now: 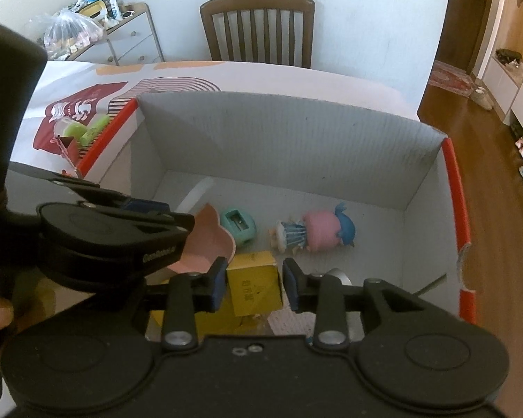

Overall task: Organize rigid objects
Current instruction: 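Lower both items into the box and open both grippers, then withdraw both tools from the shoebox, then move both tools over the pink binder clip and orange keychain on the cloth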

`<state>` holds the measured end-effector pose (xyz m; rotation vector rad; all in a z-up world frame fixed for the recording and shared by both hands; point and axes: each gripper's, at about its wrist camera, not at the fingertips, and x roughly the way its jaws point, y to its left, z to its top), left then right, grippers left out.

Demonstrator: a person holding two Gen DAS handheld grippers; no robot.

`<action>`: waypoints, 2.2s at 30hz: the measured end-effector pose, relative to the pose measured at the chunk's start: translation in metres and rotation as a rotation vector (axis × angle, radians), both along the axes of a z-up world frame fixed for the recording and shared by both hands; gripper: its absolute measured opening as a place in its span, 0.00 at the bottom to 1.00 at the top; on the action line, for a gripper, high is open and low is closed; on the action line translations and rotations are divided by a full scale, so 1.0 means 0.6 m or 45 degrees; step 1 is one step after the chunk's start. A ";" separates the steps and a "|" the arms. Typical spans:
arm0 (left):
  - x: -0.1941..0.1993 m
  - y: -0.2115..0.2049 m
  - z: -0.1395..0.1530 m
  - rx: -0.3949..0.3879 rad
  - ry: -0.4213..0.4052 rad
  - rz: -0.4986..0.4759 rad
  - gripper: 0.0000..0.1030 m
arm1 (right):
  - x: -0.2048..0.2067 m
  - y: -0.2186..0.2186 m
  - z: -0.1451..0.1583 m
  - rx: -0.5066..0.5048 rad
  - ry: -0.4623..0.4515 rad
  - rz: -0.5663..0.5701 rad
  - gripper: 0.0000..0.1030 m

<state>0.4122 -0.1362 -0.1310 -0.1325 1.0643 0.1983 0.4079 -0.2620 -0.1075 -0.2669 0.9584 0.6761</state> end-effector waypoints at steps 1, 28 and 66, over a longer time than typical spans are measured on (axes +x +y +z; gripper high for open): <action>-0.002 0.002 0.001 -0.002 -0.006 -0.002 0.17 | -0.001 -0.002 0.003 0.003 0.000 0.002 0.37; -0.113 0.007 0.105 -0.048 -0.215 -0.020 0.24 | -0.067 -0.054 0.095 0.133 -0.069 0.022 0.63; -0.321 0.365 0.119 0.009 -0.378 0.003 0.85 | -0.259 0.251 0.101 0.226 -0.209 0.149 0.99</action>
